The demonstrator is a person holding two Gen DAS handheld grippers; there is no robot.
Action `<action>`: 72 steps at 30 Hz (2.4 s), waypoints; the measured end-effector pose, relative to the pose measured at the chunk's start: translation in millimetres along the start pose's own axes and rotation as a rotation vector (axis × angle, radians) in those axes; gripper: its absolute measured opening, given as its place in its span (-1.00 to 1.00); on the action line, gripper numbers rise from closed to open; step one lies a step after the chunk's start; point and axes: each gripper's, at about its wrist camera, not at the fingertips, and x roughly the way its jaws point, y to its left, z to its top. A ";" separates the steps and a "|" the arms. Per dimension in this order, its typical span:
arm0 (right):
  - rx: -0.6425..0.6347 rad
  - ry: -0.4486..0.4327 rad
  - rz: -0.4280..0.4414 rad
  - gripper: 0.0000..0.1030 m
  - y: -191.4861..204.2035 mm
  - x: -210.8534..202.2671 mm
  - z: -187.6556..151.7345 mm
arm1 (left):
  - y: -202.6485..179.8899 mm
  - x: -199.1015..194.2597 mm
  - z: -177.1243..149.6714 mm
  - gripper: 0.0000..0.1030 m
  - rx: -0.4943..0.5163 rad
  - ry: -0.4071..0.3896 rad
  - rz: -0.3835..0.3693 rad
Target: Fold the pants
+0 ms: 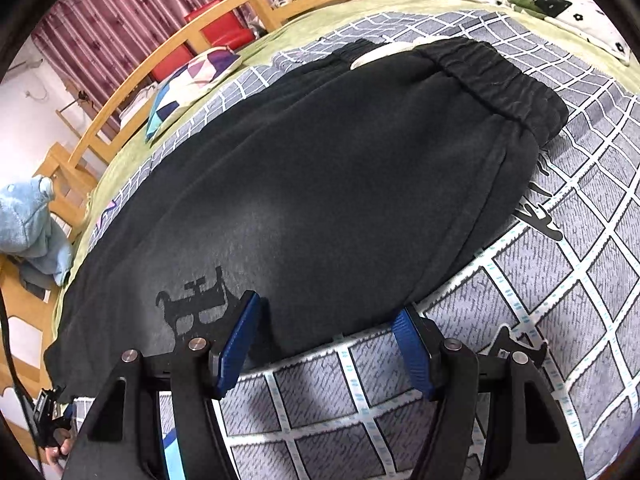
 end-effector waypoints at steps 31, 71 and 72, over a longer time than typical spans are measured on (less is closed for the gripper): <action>-0.083 0.004 0.078 -0.51 112.4 79.0 223.1 | -111.8 61.6 203.4 -0.64 0.176 -0.141 0.116; 0.178 -0.079 0.103 0.16 -44.9 34.7 89.8 | 70.6 56.6 127.8 0.49 -0.197 -0.117 -0.027; 0.202 -0.079 0.121 0.16 -48.3 40.0 93.2 | 68.3 58.0 128.9 0.48 -0.190 -0.119 -0.021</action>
